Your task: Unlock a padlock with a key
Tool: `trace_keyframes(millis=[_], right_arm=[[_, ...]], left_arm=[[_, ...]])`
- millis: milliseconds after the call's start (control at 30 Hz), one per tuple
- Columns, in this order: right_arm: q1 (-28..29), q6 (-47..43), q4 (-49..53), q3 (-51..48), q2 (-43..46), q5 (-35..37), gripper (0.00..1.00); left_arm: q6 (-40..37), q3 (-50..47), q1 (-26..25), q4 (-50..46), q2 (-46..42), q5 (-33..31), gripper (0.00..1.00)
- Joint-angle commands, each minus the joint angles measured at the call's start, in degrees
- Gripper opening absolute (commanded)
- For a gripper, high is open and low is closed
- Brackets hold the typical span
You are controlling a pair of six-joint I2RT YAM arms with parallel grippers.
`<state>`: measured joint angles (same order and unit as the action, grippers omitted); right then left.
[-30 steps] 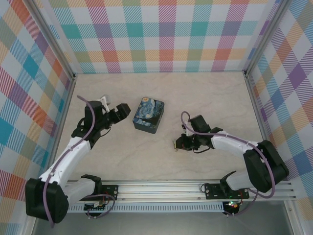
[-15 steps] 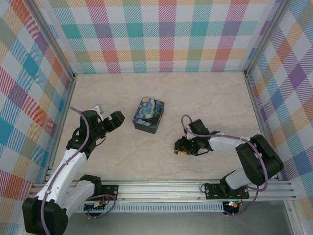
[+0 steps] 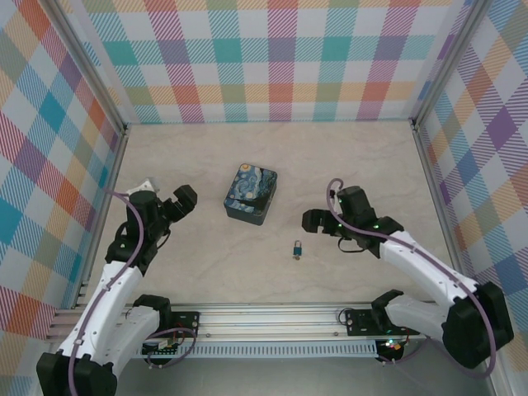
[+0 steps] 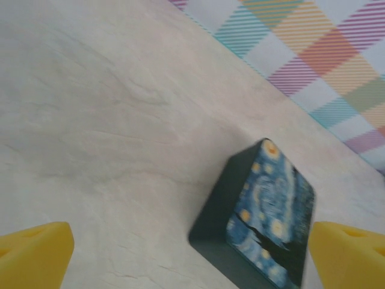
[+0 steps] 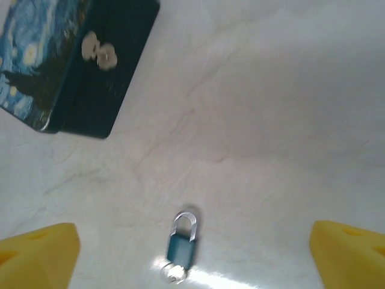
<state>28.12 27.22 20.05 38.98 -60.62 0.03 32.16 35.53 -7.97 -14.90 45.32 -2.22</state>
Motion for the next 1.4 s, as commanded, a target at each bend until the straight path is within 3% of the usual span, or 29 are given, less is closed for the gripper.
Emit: trace_keyframes(millis=[0, 200, 400, 733, 800, 1000, 1033, 1167, 1367], right_arm=[[-2.8, -8.5, -2.5, 0.3, 2.6, 8.9, 1.0], [-11.4, -19.2, -14.0, -3.5, 2.2, 10.6, 0.99], [-21.8, -19.9, -25.4, -9.7, -2.5, 7.6, 1.0], [-25.3, -26.3, -58.9, -17.5, -15.4, -0.1, 1.0], [-25.3, -28.5, -60.2, -16.8, -17.0, -1.2, 1.0], [-26.0, -29.3, -79.0, -21.6, -27.2, -2.1, 1.0], [-25.9, -29.1, -80.2, -21.4, -27.6, -1.9, 1.0], [-26.6, -27.5, -68.6, -16.0, -27.3, -0.1, 1.0], [-28.4, -26.3, -67.9, -15.5, -27.4, -2.6, 1.0]], left_arm=[[-4.7, -1.7, 1.7, 2.3, 2.7, -9.0, 1.0], [-14.3, -8.5, 2.3, 17.2, 6.8, -16.7, 1.0], [-19.8, -15.0, 3.4, 28.8, 9.7, -23.4, 1.0], [-23.9, -14.7, 4.6, 36.7, 22.3, -14.9, 1.0], [-24.7, -14.1, 4.8, 38.3, 24.2, -13.0, 1.0], [-29.7, -12.6, 5.0, 45.5, 29.7, -6.9, 1.0], [-30.3, -12.5, 5.1, 46.9, 30.7, -6.1, 1.0], [-32.5, -12.3, 5.0, 53.2, 33.9, -2.7, 1.0], [-34.5, -14.2, 5.0, 68.0, 45.1, 1.9, 1.0]])
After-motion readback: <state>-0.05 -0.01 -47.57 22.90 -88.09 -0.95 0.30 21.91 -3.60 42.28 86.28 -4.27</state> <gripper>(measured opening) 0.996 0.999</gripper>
